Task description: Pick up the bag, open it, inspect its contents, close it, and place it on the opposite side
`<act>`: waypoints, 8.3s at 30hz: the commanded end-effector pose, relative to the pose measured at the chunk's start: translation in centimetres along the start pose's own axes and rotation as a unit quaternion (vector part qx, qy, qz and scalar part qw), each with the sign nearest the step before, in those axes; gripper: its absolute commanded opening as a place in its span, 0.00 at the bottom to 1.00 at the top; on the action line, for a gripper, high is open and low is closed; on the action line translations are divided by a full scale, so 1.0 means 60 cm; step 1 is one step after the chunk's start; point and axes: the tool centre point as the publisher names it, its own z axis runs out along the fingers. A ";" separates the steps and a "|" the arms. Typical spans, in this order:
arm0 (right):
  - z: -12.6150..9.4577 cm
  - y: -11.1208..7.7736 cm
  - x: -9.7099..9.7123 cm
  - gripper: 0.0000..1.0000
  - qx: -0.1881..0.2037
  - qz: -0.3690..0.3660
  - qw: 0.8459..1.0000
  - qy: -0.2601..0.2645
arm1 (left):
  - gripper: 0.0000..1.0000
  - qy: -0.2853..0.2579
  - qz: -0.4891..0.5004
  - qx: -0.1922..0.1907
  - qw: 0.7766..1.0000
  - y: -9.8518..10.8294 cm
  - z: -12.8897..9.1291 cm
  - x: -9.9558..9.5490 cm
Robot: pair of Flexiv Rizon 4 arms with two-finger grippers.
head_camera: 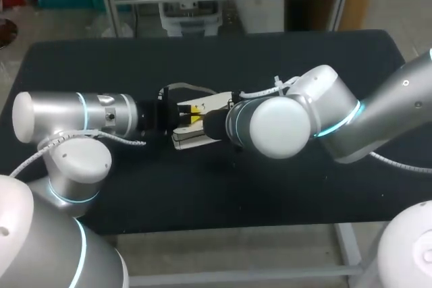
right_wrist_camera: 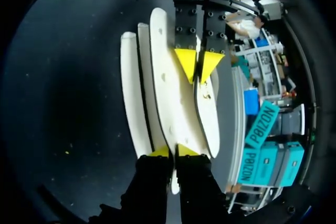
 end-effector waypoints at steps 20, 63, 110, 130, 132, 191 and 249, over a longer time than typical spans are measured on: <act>0.002 -0.008 0.003 0.00 -0.003 0.001 0.999 -0.033 | 0.15 0.041 0.000 0.003 0.999 0.008 0.032 -0.001; -0.096 -0.015 -0.055 1.00 -0.054 0.005 0.998 -0.011 | 0.89 0.050 -0.172 0.059 0.982 -0.024 -0.056 -0.101; -0.114 -0.118 -0.183 1.00 -0.104 0.154 0.905 0.382 | 1.00 0.153 -0.495 -0.237 0.822 0.048 -0.090 -0.150; -0.090 -0.098 -0.229 1.00 -0.025 0.473 0.771 0.425 | 1.00 0.033 -0.778 -0.269 0.567 0.021 -0.073 -0.173; -0.093 -0.100 -0.228 1.00 -0.002 0.516 0.749 0.417 | 1.00 0.025 -0.809 -0.275 0.519 0.021 -0.073 -0.171; -0.021 -0.065 -0.122 1.00 0.044 0.725 0.482 0.490 | 1.00 -0.031 -0.936 -0.181 0.301 0.079 -0.069 -0.067; 0.062 -0.001 -0.031 0.00 0.009 0.716 0.417 0.560 | 0.00 0.177 -0.926 -0.133 0.306 0.062 -0.009 0.009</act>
